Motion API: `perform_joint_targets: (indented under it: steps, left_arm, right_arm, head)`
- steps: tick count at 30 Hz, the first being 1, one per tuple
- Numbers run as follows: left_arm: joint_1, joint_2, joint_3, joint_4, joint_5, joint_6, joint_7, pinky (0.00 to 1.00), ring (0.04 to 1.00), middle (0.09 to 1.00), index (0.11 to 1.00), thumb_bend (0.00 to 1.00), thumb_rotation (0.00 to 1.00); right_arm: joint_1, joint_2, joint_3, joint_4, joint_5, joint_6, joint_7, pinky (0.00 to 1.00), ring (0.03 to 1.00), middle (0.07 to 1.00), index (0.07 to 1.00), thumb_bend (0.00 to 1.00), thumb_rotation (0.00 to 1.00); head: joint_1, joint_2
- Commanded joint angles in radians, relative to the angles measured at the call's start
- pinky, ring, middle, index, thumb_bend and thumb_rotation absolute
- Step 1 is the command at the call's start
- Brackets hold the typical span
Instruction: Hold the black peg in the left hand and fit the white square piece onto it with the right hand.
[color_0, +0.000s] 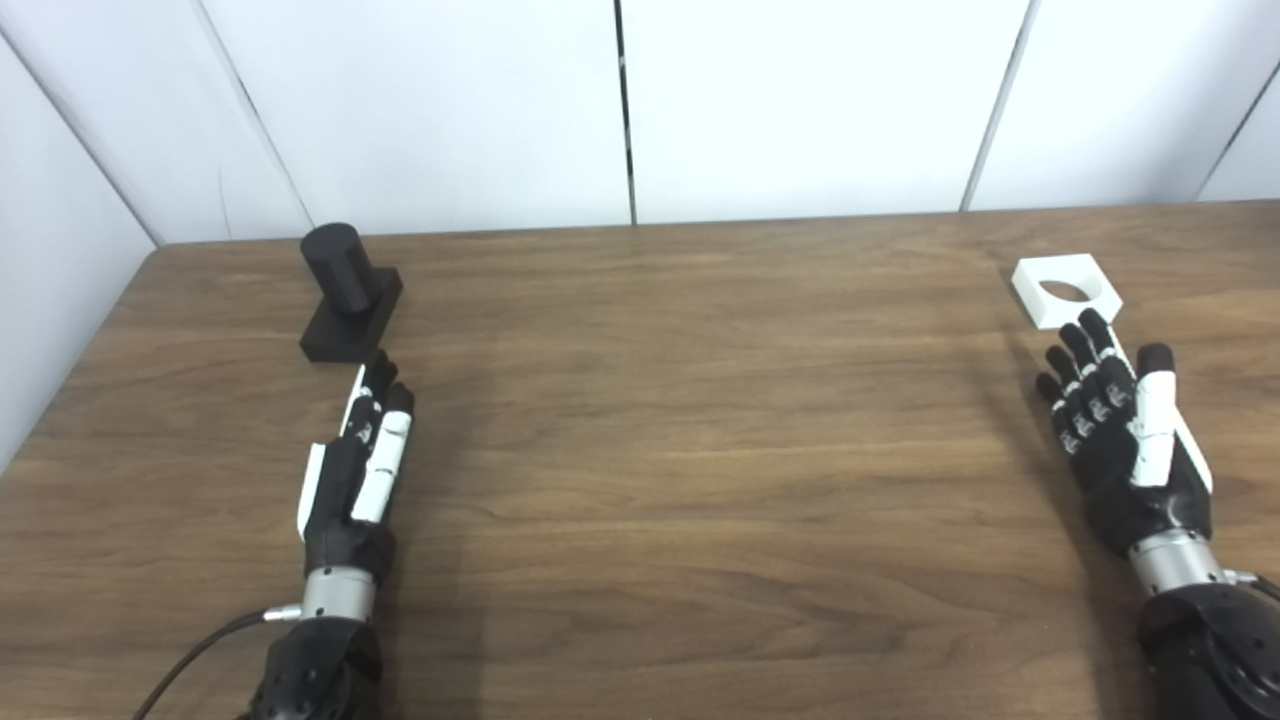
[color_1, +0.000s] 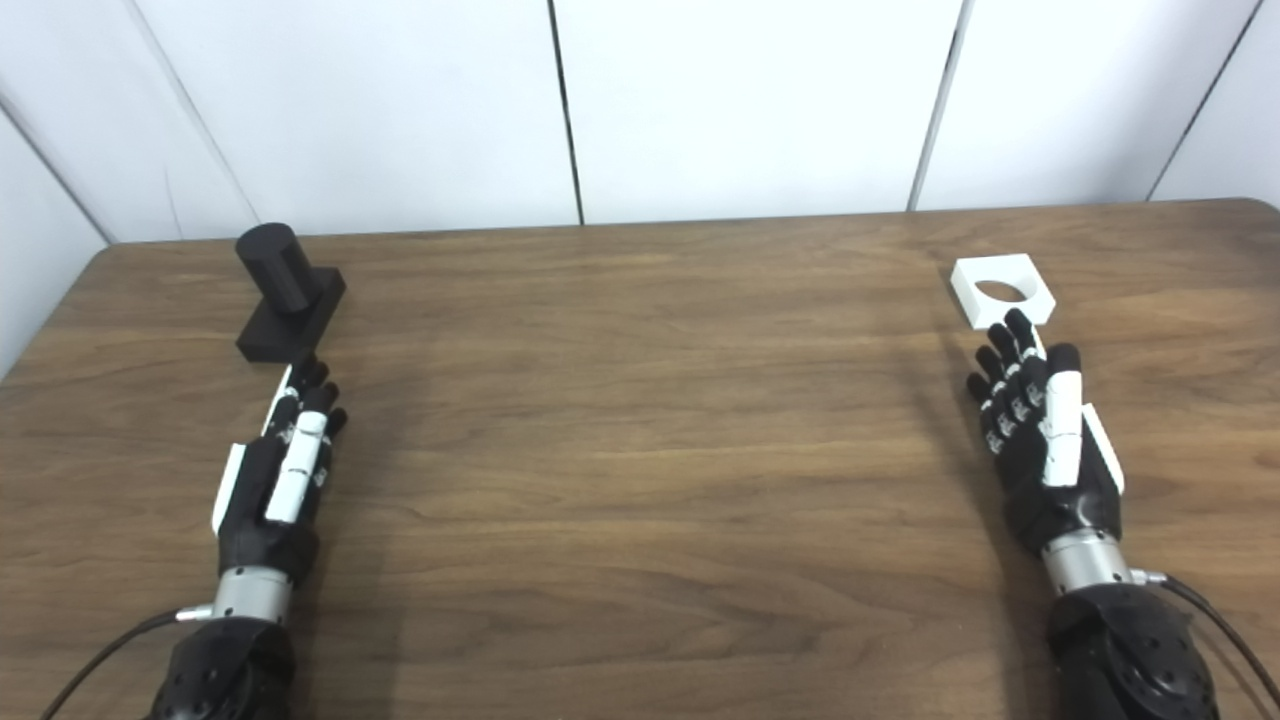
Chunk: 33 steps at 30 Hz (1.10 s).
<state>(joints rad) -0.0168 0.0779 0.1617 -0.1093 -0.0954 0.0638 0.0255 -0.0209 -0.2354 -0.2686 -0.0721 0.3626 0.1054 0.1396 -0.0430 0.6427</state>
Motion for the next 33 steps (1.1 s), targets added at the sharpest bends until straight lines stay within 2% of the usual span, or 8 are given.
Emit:
perform_joint_targets:
  steps: [1, 5, 13, 18, 21, 26, 30, 33]
  left_arm:
    - [-0.058, 0.014, 0.010, -0.070, 0.021, 0.003, 0.023, 0.99, 0.999, 0.986, 1.000, 0.62, 0.46]
    - [-0.082, 0.032, 0.012, -0.111, 0.099, 0.053, 0.061, 1.00, 1.000, 0.980, 1.000, 0.64, 0.44]
    - [-0.136, 0.067, 0.015, -0.131, 0.263, 0.117, 0.121, 1.00, 0.984, 0.974, 0.998, 0.79, 0.54]
    - [-0.172, 0.074, 0.010, -0.122, 0.317, 0.173, 0.141, 1.00, 0.987, 0.976, 0.991, 0.78, 0.53]
    - [-0.203, 0.086, 0.001, -0.091, 0.357, 0.224, 0.143, 1.00, 0.994, 0.989, 0.999, 0.78, 0.55]
    - [-0.274, 0.117, -0.017, -0.006, 0.475, 0.310, 0.182, 0.93, 0.976, 1.000, 0.995, 0.80, 0.53]
    - [-0.315, 0.133, -0.018, 0.038, 0.523, 0.350, 0.210, 0.87, 0.965, 1.000, 0.982, 0.79, 0.50]
    - [-0.343, 0.144, -0.017, 0.081, 0.568, 0.372, 0.248, 0.87, 0.952, 0.984, 0.963, 0.81, 0.47]
  right_arm:
    - [-0.017, -0.010, 0.005, -0.006, 0.000, -0.028, 0.015, 1.00, 1.000, 1.000, 1.000, 0.56, 1.00]
    - [-0.017, -0.010, 0.005, 0.003, -0.004, -0.032, 0.013, 1.00, 1.000, 1.000, 1.000, 0.55, 1.00]
    - [-0.019, -0.014, 0.011, 0.028, -0.013, -0.051, 0.022, 1.00, 1.000, 1.000, 1.000, 0.59, 1.00]
    - [-0.025, -0.015, 0.005, 0.037, -0.014, -0.051, 0.024, 1.00, 1.000, 1.000, 1.000, 0.60, 1.00]
    - [-0.027, -0.016, 0.001, 0.032, -0.024, -0.040, 0.014, 1.00, 1.000, 1.000, 1.000, 0.61, 1.00]
    - [-0.024, -0.024, -0.005, 0.039, -0.026, -0.051, 0.022, 1.00, 1.000, 1.000, 1.000, 0.62, 1.00]
    - [-0.021, -0.026, -0.004, 0.039, -0.024, -0.054, 0.024, 1.00, 1.000, 1.000, 1.000, 0.63, 1.00]
    - [-0.020, -0.027, -0.003, 0.038, -0.029, -0.053, 0.018, 1.00, 1.000, 1.000, 1.000, 0.64, 1.00]
  head:
    - [0.009, -0.001]
    - [0.022, -0.005]
    - [0.040, -0.009]
    - [0.053, -0.010]
    - [0.076, -0.011]
    - [0.089, -0.012]
    - [0.086, -0.009]
    - [0.086, -0.007]
